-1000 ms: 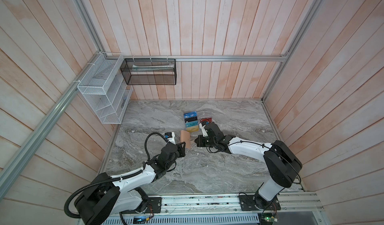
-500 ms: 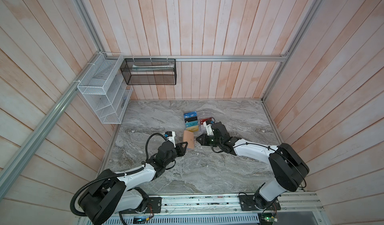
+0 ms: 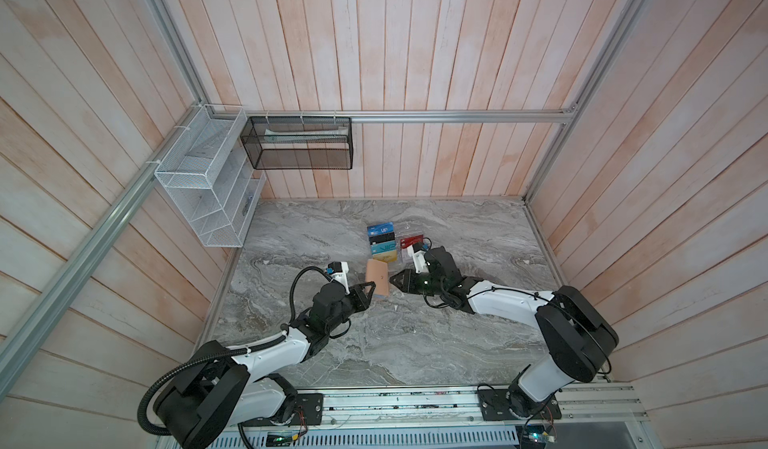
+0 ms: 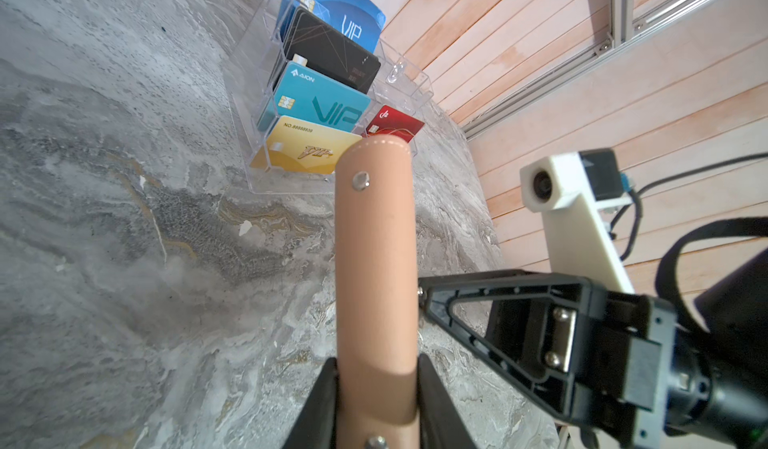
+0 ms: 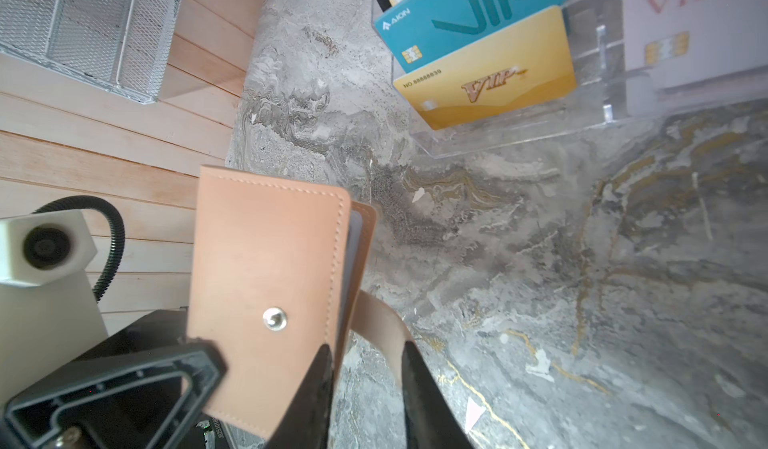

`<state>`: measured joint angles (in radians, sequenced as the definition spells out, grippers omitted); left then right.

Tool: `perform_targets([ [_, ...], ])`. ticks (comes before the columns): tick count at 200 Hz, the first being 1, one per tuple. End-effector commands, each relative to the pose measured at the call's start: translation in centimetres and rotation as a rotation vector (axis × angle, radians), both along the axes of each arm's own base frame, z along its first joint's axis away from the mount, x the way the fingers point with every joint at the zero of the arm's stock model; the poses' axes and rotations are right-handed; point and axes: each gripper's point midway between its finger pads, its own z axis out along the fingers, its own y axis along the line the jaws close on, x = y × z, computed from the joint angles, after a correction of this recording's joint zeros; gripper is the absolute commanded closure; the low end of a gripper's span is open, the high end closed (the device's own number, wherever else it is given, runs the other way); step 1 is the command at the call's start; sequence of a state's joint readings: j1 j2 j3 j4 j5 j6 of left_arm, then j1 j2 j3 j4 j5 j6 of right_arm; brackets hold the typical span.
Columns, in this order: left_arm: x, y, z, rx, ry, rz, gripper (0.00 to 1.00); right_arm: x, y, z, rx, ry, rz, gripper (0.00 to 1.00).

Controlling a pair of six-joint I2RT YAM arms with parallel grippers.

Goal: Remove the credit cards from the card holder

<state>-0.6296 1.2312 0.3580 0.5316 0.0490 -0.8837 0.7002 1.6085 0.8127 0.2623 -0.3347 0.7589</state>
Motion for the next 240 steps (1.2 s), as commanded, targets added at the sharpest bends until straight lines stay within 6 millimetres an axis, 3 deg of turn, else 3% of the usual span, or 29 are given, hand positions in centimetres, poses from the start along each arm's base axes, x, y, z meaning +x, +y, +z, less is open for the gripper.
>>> perform_targets([
  [1, 0.4, -0.1, 3.0, -0.088, -0.078, 0.004, 1.00, 0.0, -0.8, 0.1, 0.013, 0.000, -0.022, 0.68],
  [102, -0.1, -0.4, 3.2, -0.158, -0.060, -0.011, 1.00, 0.0, 0.0, 1.4, 0.139, 0.004, -0.013, 0.54],
  [143, -0.4, -0.4, 3.5, -0.214, -0.063, -0.012, 1.00, -0.2, 0.7, 1.6, 0.212, 0.029, 0.004, 0.53],
  [214, -0.3, -0.5, 4.5, -0.252, -0.078, -0.012, 1.00, -1.1, -0.1, 0.1, 0.209, 0.063, -0.012, 0.53],
  [240, -0.4, -0.8, 4.6, -0.286, -0.078, -0.022, 1.00, -1.3, 0.4, 0.6, 0.252, 0.061, 0.009, 0.54],
])
